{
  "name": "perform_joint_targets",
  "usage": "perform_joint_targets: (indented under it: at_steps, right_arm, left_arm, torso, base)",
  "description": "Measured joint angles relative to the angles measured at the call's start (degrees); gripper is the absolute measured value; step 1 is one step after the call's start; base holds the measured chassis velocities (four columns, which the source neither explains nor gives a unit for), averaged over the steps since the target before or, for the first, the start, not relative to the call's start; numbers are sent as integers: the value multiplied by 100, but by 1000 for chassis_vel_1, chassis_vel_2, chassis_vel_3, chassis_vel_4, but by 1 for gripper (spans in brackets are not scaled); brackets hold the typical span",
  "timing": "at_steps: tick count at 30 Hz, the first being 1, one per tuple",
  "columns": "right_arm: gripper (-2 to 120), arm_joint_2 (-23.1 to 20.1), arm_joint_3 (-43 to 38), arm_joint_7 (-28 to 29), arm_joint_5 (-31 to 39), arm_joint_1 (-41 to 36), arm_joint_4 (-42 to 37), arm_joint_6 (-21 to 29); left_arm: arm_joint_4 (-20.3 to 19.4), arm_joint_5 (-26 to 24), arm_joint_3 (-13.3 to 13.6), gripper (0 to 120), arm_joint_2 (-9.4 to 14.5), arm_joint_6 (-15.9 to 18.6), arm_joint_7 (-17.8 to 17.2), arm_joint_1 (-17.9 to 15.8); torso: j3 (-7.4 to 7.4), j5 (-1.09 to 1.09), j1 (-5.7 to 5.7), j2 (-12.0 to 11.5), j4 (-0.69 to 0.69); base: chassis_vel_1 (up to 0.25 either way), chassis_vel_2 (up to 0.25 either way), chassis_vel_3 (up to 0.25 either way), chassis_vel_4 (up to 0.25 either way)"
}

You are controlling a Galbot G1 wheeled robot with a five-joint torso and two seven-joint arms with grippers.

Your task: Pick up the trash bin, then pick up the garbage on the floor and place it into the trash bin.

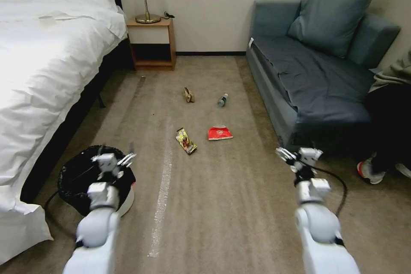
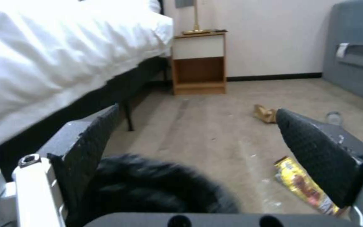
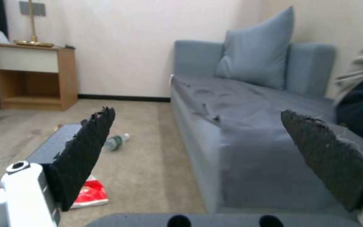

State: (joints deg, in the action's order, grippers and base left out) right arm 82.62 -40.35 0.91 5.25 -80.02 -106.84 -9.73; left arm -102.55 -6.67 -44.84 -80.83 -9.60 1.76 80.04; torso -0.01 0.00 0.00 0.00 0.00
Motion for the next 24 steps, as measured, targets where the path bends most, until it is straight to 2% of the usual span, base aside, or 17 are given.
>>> perform_joint_targets:
  at_steps: [1, 2, 3, 5, 6, 7, 9, 10, 11, 12, 14, 15, 16, 18, 19, 21, 24]
  right_arm:
    - [100, -19, -50, 5, 30, -130, -89, -59]
    - [100, -66, -179, 18, 109, -467, -311, -202]
    - [100, -66, -179, 18, 109, -467, -311, -202]
    - [100, -115, -304, 34, 183, -776, -518, -333]
    - [100, -115, -304, 34, 183, -776, -518, -333]
    - [100, -125, -325, 36, 201, -844, -568, -366]
    - [100, -127, -331, 37, 205, -857, -576, -374]
    - [100, -127, -331, 37, 205, -857, -576, -374]
    - [100, -128, -332, 38, 205, -856, -577, -374]
    - [100, -128, -332, 38, 205, -856, -577, -374]
    - [100, -138, -315, 11, 206, -856, -577, -401]
    - [100, -138, -315, 11, 206, -856, -577, -401]
    - [100, -161, -268, -74, 206, -818, -563, -447]
    - [100, -183, -188, -184, 202, -758, -526, -496]
    - [100, -250, 75, -540, 182, -566, -382, -637]
    - [100, -360, 458, -1087, 138, -261, -168, -855]
    - [100, -402, 627, -1324, 111, -134, -79, -946]
  left_arm:
    - [-73, -45, -88, 100, 33, -67, 12, 150]
    - [-231, -144, -282, 100, 107, -205, 39, 484]
    - [-231, -144, -282, 100, 107, -205, 39, 484]
    - [-367, -238, -455, 100, 175, -316, 70, 765]
    - [-367, -238, -455, 100, 175, -316, 70, 765]
    - [-643, -425, -378, 100, 285, -223, 466, 853]
    - [-746, -480, -302, 100, 376, -128, 739, 818]
    - [-746, -480, -302, 100, 376, -128, 739, 818]
    - [-746, -491, -245, 99, 403, -95, 864, 777]
    - [-746, -491, -245, 99, 403, -95, 864, 777]
    - [-728, -526, -145, 99, 469, -27, 1183, 671]
    - [-728, -526, -145, 99, 469, -27, 1183, 671]
    - [-722, -520, -110, 99, 478, -7, 1320, 620]
    - [-722, -515, -97, 98, 478, 5, 1377, 595]
    - [-755, -511, -76, 98, 479, 46, 1482, 545]
    - [-777, -504, -78, 98, 474, 73, 1577, 522]
    - [-776, -494, -93, 98, 462, 44, 1653, 520]
  torso:
    - [0, -1, 0, 0, -1]
    - [0, 0, 0, 0, -1]
    - [0, 0, 0, 0, -1]
    - [0, 0, 0, 0, 0]
    - [0, 0, 0, 0, 0]
    - [0, -4, 0, 0, 1]
    - [1, 6, 0, 0, -1]
    - [1, 6, 0, 0, -1]
    - [1, -6, 0, 0, -1]
    - [1, -6, 0, 0, -1]
    - [1, 5, 0, 1, -1]
    - [1, 5, 0, 1, -1]
    - [1, -4, 0, 0, -4]
    - [1, -6, 0, 0, -4]
    - [1, 4, 0, 0, -2]
    - [1, -1, 0, 0, 1]
    - [1, 2, 0, 0, 5]
  base:
    - [0, 0, 0, 0]
    - [0, 0, 0, 0]
    - [0, 0, 0, 0]
    - [0, 0, 0, 0]
    - [0, 0, 0, 0]
    - [0, 0, 0, 0]
    - [0, 0, 0, 0]
    - [0, 0, 0, 0]
    - [0, 0, 0, 0]
    - [0, 0, 0, 0]
    - [0, 0, 0, 0]
    - [0, 0, 0, 0]
    - [0, 0, 0, 0]
    - [0, 0, 0, 0]
    - [0, 0, 0, 0]
    - [0, 0, 0, 0]
    - [0, 0, 0, 0]
